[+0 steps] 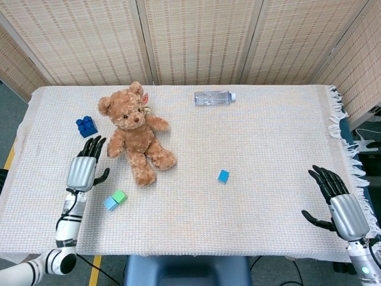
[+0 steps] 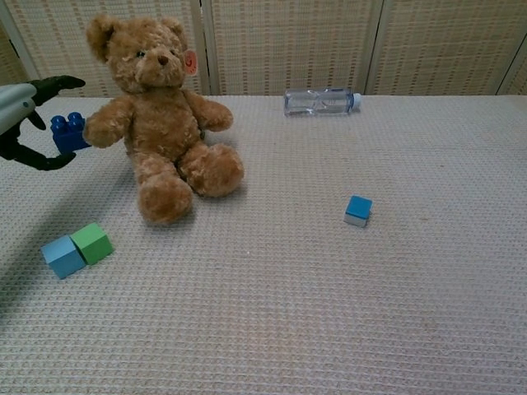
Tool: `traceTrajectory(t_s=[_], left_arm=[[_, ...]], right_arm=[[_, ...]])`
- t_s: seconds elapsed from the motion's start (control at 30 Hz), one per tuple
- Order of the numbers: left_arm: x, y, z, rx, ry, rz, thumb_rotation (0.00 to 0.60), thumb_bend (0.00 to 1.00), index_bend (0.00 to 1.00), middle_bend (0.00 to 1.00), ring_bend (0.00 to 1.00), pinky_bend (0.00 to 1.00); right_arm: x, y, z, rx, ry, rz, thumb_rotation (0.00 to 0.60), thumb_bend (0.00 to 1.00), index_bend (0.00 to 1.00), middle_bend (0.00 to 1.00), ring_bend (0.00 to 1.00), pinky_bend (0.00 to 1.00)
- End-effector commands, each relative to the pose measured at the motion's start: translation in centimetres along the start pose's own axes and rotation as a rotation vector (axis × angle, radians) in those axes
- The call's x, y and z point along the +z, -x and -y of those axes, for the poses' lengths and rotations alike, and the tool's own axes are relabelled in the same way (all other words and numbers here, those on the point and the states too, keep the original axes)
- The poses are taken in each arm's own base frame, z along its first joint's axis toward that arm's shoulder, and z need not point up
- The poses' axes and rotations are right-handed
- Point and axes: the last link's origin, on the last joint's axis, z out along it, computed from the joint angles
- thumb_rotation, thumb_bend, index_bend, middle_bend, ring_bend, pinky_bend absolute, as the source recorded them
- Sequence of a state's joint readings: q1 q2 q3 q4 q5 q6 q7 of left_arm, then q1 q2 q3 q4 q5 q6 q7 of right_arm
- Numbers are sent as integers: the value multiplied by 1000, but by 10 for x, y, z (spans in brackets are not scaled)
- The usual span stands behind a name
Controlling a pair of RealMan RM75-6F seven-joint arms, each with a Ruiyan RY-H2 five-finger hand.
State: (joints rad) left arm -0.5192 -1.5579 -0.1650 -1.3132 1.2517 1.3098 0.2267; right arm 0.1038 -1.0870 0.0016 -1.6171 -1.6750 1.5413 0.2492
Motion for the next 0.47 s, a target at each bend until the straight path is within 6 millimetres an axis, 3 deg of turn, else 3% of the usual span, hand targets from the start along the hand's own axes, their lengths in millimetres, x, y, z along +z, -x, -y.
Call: traceTrajectory(t_s=[0.03, 0.13, 0.27, 0.47], left_arm=[[-44, -6, 33, 187, 88, 20, 600, 332, 0, 0, 7, 295], [-71, -3, 51, 232, 103, 46, 600, 331, 0, 0, 7, 283], [-94, 1, 64, 201, 70, 77, 600, 330, 0, 0, 7, 277], [-101, 0, 69, 160, 68, 80, 600, 333, 0, 0, 11, 277]], right_arm=[[0, 0, 0, 0, -1, -1, 600, 98, 0, 7, 0, 80], [0, 2, 0, -6, 1, 7, 600, 98, 0, 7, 0, 80], [0, 5, 1, -15, 3, 18, 600, 98, 0, 7, 0, 80], [-1, 7, 2, -26, 4, 21, 600, 98, 0, 7, 0, 82]])
